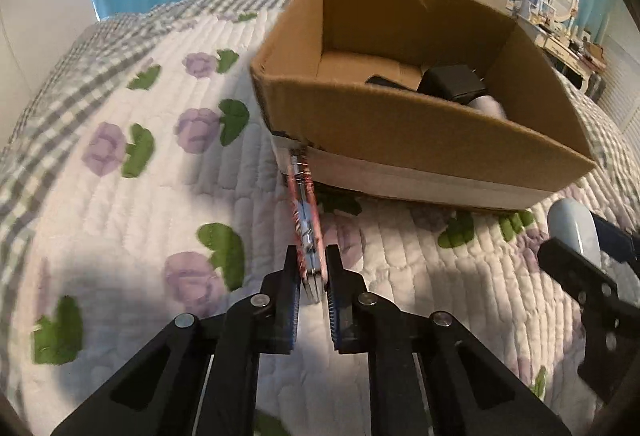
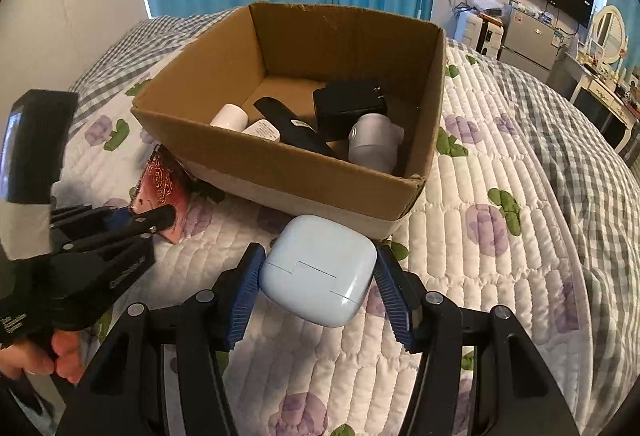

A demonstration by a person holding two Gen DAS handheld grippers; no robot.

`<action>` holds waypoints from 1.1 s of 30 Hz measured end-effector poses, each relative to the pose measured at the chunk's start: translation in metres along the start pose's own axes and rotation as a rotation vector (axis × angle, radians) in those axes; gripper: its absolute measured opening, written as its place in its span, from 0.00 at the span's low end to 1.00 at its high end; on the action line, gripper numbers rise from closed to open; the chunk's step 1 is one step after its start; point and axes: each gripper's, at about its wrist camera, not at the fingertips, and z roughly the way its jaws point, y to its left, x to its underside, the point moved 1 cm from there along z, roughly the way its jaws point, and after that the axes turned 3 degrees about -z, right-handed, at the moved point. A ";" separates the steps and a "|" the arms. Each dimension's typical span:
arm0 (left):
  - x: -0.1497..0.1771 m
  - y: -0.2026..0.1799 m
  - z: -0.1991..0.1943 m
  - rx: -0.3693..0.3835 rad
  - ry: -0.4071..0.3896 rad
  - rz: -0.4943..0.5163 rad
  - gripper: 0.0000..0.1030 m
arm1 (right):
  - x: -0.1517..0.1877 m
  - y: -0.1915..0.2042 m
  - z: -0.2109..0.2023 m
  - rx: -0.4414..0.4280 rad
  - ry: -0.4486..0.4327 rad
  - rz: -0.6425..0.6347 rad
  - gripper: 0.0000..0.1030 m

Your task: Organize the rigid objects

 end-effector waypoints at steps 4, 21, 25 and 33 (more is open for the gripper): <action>-0.007 0.005 -0.029 0.003 -0.060 0.038 0.09 | -0.004 0.001 -0.019 0.020 -0.028 0.001 0.54; -0.081 -0.017 -0.124 0.096 -0.276 0.133 0.10 | -0.067 -0.005 -0.112 0.097 -0.220 -0.022 0.54; -0.113 -0.025 -0.113 0.077 -0.282 0.147 0.10 | -0.100 -0.017 -0.120 0.109 -0.274 -0.013 0.54; -0.160 -0.045 -0.051 0.064 -0.220 0.168 0.10 | -0.150 -0.045 -0.085 0.119 -0.293 0.021 0.54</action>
